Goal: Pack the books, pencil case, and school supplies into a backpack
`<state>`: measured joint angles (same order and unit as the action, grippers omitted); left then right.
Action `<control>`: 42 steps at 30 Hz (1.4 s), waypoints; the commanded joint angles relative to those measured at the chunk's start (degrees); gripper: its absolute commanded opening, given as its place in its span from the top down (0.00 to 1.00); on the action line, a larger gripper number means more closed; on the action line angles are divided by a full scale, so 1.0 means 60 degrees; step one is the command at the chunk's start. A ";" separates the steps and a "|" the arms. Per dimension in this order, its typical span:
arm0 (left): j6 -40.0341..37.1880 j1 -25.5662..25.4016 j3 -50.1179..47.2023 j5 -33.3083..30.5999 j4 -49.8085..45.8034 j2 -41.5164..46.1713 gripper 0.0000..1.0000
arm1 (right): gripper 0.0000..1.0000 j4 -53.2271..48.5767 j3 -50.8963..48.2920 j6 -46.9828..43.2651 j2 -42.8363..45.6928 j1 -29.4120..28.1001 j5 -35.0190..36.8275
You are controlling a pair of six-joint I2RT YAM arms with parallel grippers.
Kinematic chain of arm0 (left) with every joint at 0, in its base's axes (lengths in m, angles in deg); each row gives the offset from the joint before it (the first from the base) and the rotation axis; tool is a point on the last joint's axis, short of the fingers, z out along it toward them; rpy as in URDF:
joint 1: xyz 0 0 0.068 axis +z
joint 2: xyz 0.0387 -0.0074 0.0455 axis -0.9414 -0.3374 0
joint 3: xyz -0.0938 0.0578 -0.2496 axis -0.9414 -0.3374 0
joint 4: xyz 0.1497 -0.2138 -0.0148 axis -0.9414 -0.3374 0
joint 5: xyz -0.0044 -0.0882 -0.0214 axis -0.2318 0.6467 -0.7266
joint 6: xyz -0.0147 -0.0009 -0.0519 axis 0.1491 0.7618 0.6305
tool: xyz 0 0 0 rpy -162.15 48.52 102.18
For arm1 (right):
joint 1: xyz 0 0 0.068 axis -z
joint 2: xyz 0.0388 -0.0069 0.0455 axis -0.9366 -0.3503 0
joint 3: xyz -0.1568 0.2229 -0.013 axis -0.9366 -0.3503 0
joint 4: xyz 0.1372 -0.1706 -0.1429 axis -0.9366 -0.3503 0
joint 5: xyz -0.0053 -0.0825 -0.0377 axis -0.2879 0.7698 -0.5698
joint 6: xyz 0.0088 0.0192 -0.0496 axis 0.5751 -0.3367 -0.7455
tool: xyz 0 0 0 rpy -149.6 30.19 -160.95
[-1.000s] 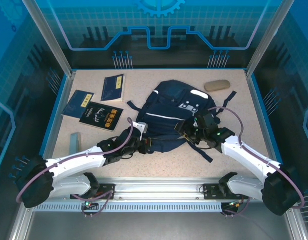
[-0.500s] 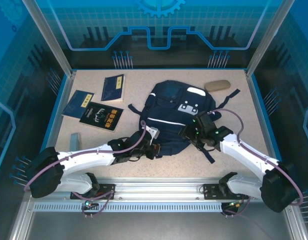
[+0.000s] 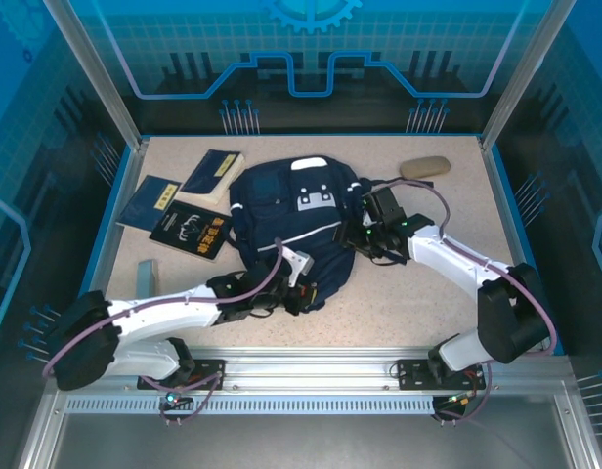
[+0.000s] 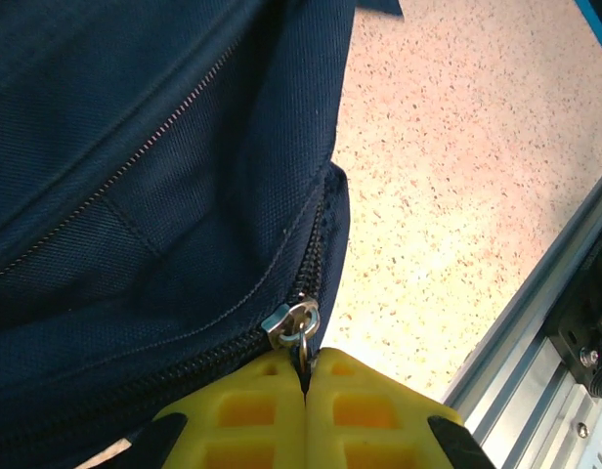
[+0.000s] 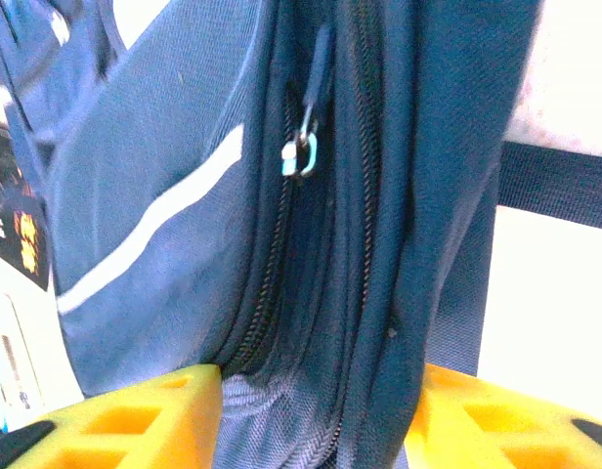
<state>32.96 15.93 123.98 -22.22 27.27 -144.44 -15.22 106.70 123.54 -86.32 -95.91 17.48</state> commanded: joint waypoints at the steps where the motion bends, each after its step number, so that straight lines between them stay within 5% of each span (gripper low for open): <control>1: 0.0100 -0.0215 0.0864 0.0719 0.0538 -0.0777 1.00 | 0.43 -0.0136 0.0176 -0.0093 0.0463 0.0333 0.0618; 10: -0.0090 -0.0216 0.1695 0.0941 0.0374 -0.1494 1.00 | 0.41 -0.0750 -0.1647 0.1168 0.2727 0.0279 0.1002; 18: -0.0092 -0.0229 0.1727 0.0945 0.0305 -0.1510 1.00 | 0.46 0.0326 -0.1640 0.2047 0.1804 -0.0354 0.0047; 24: -0.0101 -0.0218 0.1706 0.0823 0.0089 -0.1407 1.00 | 0.58 0.0450 -0.1185 0.1949 0.0752 -0.0697 0.0237; 33: -0.0256 -0.0200 0.1538 -0.0104 -0.1172 -0.0829 1.00 | 0.95 -0.0572 -0.0949 0.1139 0.0917 -0.0655 0.1633; 42: -0.1446 0.0376 0.0872 -0.1324 -0.3638 0.0528 1.00 | 0.99 -0.1335 -0.0933 0.0143 0.1667 0.0080 0.2275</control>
<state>28.52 16.28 131.24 -26.27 14.51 -145.36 -19.40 99.80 128.48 -78.17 -98.23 23.89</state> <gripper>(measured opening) 0.047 0.087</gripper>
